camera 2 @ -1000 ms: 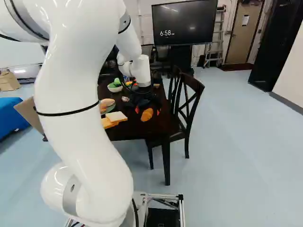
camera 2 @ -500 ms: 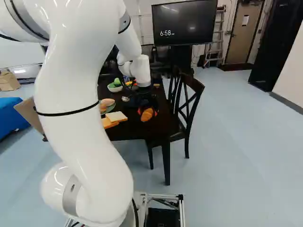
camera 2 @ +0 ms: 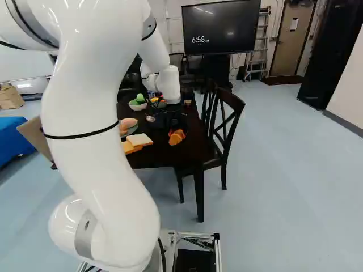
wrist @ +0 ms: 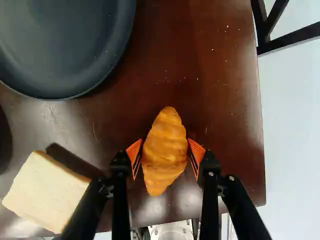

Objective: Move the croissant to the empty plate

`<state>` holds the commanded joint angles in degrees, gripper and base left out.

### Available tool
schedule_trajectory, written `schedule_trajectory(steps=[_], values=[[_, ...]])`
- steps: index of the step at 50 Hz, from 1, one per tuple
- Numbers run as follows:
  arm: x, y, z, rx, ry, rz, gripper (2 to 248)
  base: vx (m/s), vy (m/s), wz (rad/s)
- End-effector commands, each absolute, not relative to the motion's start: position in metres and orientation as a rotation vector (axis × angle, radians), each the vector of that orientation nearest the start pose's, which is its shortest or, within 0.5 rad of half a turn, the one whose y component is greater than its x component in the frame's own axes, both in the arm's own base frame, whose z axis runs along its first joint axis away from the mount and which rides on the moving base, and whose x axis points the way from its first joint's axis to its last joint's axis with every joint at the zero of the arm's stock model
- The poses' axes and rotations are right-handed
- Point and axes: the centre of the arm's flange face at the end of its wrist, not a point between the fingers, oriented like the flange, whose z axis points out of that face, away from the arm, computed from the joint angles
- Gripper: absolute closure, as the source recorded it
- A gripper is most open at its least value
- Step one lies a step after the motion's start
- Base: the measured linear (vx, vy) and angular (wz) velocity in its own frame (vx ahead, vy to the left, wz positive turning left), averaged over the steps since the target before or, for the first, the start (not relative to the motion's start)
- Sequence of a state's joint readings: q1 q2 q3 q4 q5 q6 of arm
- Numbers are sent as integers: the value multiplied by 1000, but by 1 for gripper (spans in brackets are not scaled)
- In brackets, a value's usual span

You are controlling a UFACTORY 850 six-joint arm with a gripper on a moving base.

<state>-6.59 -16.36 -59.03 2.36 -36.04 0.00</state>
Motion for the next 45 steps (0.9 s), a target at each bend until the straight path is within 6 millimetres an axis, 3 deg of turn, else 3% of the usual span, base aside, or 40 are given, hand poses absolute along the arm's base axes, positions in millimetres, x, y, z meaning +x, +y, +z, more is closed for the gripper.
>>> schedule_trajectory(steps=[16, 21, 22, 45], values=[[516, -57, 437, -3108, 229, -182, 105, 0, 0, 0], [516, -57, 437, -3108, 229, -182, 110, 0, 0, 0], [516, -57, 437, -3108, 229, -182, 122, 0, 0, 0], [516, -57, 438, -3108, 229, -185, 121, 0, 0, 0]])
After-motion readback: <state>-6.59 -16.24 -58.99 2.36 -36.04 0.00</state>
